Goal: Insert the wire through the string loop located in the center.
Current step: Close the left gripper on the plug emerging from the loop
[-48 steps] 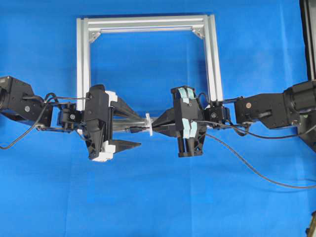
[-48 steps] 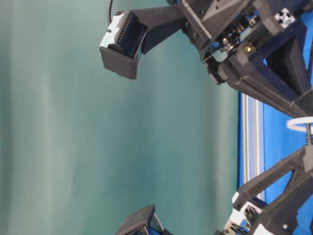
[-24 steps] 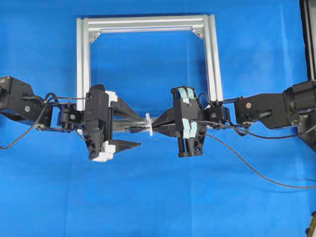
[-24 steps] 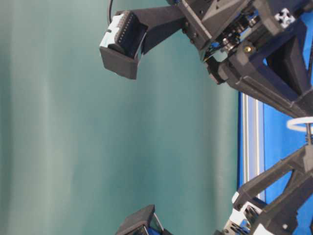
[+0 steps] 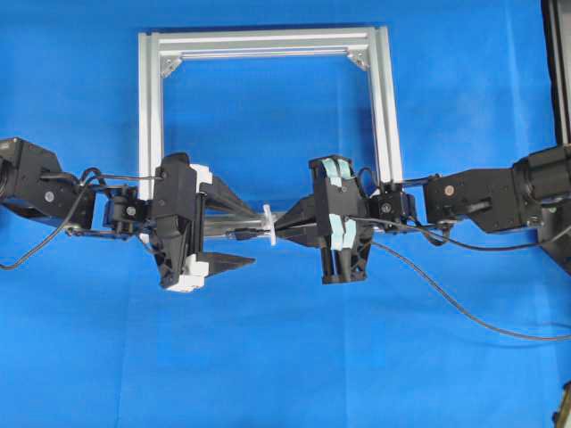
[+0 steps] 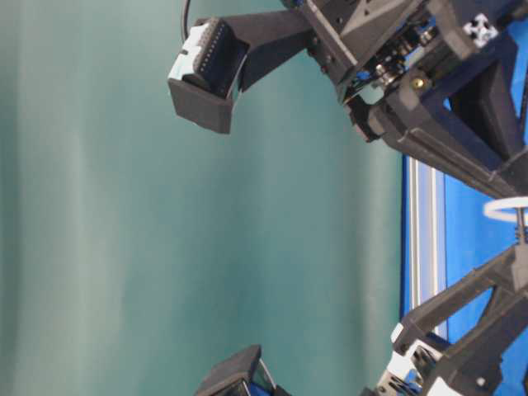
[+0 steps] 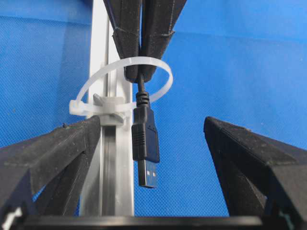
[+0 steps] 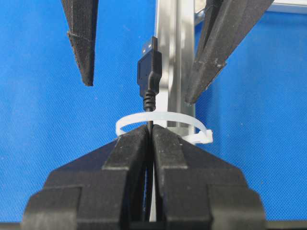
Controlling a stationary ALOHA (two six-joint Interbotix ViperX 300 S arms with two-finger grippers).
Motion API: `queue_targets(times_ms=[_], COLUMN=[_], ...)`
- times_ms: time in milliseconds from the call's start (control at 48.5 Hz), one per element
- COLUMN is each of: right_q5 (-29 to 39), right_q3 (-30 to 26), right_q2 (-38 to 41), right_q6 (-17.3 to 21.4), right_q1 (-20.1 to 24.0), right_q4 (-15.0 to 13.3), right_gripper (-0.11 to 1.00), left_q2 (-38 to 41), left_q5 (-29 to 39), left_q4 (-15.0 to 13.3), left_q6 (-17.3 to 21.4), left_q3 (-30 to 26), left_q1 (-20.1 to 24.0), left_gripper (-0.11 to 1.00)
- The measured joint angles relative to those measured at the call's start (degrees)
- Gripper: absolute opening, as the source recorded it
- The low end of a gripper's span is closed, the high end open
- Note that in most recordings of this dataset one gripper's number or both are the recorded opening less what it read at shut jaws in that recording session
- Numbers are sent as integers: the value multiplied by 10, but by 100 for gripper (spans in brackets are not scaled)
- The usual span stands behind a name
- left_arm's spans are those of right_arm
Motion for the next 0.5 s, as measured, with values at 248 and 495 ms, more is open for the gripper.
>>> queue_targets(times_ms=[248,495], right_q5=[0,0], right_q3=[0,-1], right_q2=[0,0], right_q6=[0,0], right_q1=[1,0], right_q4=[1,1], right_gripper=[-2,-2], left_q2=[0,0], left_q5=[0,0], left_q4=[1,1], left_q6=[-1,-3], left_q3=[0,-2], left_q1=[0,0], left_gripper=[82,33])
